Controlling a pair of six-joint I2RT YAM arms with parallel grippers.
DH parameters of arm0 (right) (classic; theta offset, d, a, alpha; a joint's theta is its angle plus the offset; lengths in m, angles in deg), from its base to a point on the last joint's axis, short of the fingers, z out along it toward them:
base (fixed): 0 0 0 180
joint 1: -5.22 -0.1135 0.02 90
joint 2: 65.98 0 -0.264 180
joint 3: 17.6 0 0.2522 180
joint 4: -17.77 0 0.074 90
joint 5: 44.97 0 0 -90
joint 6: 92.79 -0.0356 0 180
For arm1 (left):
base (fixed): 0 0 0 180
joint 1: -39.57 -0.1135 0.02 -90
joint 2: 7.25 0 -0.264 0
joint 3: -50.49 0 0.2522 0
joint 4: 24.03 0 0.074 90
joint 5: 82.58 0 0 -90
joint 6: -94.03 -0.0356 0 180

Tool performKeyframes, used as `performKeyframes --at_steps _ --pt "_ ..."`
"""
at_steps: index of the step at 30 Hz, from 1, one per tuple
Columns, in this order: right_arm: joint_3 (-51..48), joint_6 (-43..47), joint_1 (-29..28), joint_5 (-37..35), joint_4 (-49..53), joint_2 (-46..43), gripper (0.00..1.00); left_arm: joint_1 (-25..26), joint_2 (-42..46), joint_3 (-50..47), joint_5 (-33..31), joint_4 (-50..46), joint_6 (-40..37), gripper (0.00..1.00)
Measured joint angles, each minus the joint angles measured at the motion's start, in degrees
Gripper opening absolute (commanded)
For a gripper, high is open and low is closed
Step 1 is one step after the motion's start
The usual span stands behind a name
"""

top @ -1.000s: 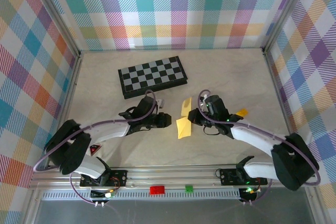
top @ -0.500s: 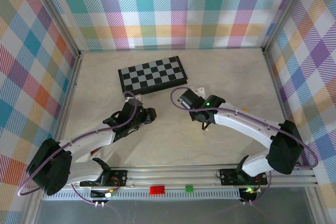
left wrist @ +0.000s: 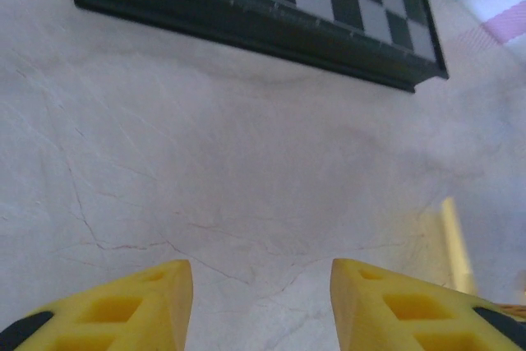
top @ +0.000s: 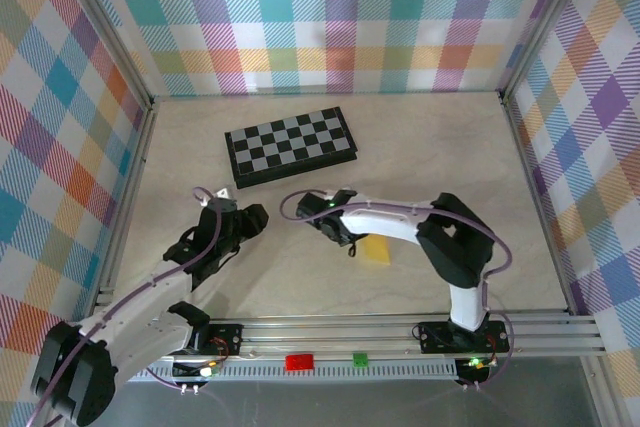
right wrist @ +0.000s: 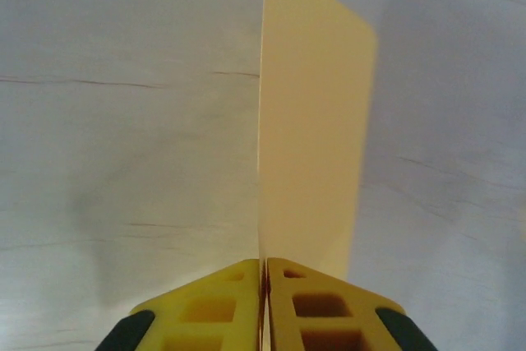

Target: Fold a paper plane with a square sheet of paper (pick it up from the middle)

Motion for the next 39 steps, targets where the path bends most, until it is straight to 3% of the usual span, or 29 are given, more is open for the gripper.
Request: performKeyframes --at_steps 6,12,15,18,21,25,28,34,39 --pt "5.29 0.57 -1.77 9.60 -7.04 3.76 0.22 -0.22 5.31 -0.85 -1.18 -3.13 0.13 0.51" --pt "3.06 2.73 -0.72 21.94 -17.00 1.44 0.52 -0.28 4.92 -1.97 0.81 -3.52 0.13 0.51" --pt "-3.52 2.91 1.22 28.85 -22.91 -4.72 0.56 -0.31 1.25 -1.97 4.44 -1.77 0.09 0.49" --pt "-10.84 2.58 4.85 34.84 -29.03 -12.26 0.51 -0.33 -4.72 -1.92 10.10 1.88 0.02 0.45" --pt "-18.23 0.70 10.40 41.86 -35.69 -17.40 0.37 -0.33 -12.22 -1.55 17.16 7.17 0.31 0.40" --pt "-27.98 -3.13 18.78 51.80 -45.29 -18.47 0.20 0.59 -23.06 0.61 25.62 14.58 2.01 0.38" --pt "-30.47 -4.59 21.49 56.72 -47.43 -17.16 0.13 2.05 -30.18 2.45 29.83 20.37 4.04 0.37" --pt "-30.45 -6.21 23.10 63.04 -52.92 -12.81 0.11 4.20 -40.17 4.07 35.65 29.22 8.33 0.37" --pt "-31.43 -7.54 24.94 64.48 -55.47 -10.12 0.12 4.39 -41.77 5.16 36.09 29.49 9.01 0.40"
